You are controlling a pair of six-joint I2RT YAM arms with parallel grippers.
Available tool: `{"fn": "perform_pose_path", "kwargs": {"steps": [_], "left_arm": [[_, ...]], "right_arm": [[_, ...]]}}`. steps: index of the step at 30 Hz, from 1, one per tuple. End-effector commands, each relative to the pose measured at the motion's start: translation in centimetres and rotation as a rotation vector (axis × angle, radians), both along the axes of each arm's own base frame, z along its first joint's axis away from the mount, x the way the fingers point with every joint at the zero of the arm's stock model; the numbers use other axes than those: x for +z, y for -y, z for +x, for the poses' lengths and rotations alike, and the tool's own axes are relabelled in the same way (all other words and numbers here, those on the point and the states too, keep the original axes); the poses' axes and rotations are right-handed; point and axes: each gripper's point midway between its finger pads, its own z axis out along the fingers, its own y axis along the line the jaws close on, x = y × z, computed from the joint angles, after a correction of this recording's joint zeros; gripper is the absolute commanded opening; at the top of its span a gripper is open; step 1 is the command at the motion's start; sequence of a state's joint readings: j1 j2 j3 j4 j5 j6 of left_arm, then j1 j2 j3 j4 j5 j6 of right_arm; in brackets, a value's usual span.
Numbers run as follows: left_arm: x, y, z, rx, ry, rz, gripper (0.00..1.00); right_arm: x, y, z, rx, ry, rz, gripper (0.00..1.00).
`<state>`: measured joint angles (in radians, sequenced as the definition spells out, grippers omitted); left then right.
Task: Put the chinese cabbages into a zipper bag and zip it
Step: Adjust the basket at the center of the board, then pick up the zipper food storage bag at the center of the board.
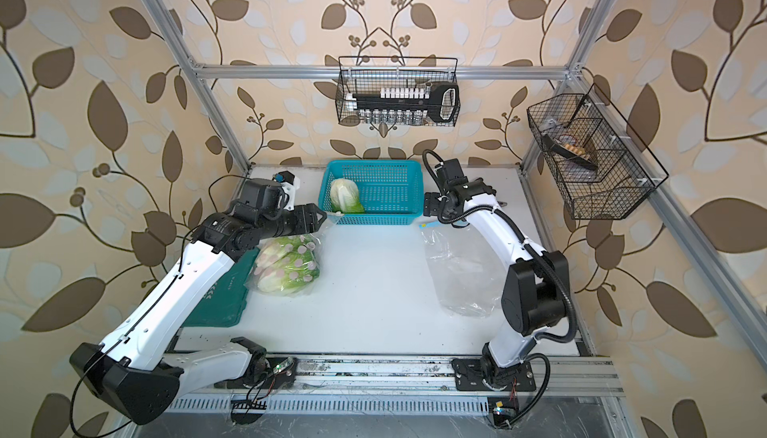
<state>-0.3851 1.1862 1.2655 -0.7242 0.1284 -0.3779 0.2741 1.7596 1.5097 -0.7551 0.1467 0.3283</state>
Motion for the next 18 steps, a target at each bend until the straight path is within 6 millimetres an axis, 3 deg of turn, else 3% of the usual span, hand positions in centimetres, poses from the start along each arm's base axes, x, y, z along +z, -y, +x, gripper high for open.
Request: {"fn": "perform_pose_path", "kwargs": {"steps": [1,6,11,14,16,18], "left_arm": [[-0.1,2.1,-0.4,-0.058,0.000,-0.028,0.73],[-1.7,3.3,-1.6,-0.090,-0.031,-0.034,0.73],[-2.5,4.0,-1.6,-0.106,-0.052,-0.034,0.73],[-2.4,4.0,-1.5,-0.109,-0.047,-0.031,0.73],[-2.4,4.0,-1.4,-0.108,-0.045,-0.030,0.73],[-2.6,4.2,-1.4,-0.112,-0.048,-0.031,0.73]], "right_arm": [[-4.1,0.1,0.1,0.095,-0.146,-0.121,0.89],[-5.3,-1.7,0.2,0.236,-0.169,0.027,0.96],[-6.9,-2.0,-2.2,0.317,-0.316,0.069,0.99],[-5.4,1.1,-3.4,0.190,-0.241,-0.103,1.00],[-3.3,2.0,-4.3,0.111,-0.153,-0.120,1.00],[-2.5,2.3,-5.2,0.068,-0.108,-0.145,1.00]]}}
